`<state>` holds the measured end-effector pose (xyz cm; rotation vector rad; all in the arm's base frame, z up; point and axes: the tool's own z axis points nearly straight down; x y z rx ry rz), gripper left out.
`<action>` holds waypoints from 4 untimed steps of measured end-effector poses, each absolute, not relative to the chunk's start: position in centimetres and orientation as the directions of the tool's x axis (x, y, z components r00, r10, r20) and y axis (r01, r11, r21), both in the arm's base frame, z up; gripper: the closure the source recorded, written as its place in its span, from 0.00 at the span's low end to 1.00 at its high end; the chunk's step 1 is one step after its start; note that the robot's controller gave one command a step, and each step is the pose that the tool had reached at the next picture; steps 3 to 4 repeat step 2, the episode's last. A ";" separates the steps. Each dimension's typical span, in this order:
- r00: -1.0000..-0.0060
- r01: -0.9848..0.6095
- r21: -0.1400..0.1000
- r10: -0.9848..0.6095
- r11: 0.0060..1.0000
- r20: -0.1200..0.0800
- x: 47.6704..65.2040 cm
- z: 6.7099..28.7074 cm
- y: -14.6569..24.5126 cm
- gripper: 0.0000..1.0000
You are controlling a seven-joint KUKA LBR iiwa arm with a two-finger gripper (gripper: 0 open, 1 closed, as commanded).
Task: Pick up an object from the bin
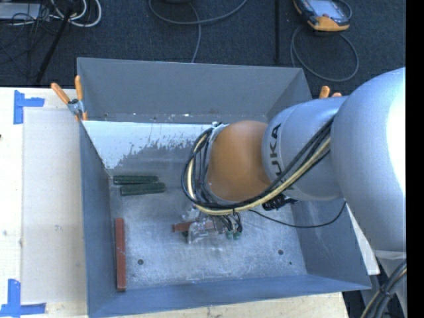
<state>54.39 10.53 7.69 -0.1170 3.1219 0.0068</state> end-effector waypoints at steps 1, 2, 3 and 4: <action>-0.997 -0.075 0.004 -0.075 0.997 -0.018 54.4 7.7 10.5 1.00; -1.000 -0.016 0.001 -0.016 1.000 -0.001 54.2 21.4 10.7 1.00; -1.000 -0.016 0.001 -0.016 1.000 -0.001 54.2 21.4 10.7 1.00; -1.000 -0.016 0.001 -0.016 1.000 -0.001 54.2 21.4 10.7 1.00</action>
Offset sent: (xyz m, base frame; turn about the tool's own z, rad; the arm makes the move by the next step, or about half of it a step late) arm -0.0029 0.0016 0.1371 0.0594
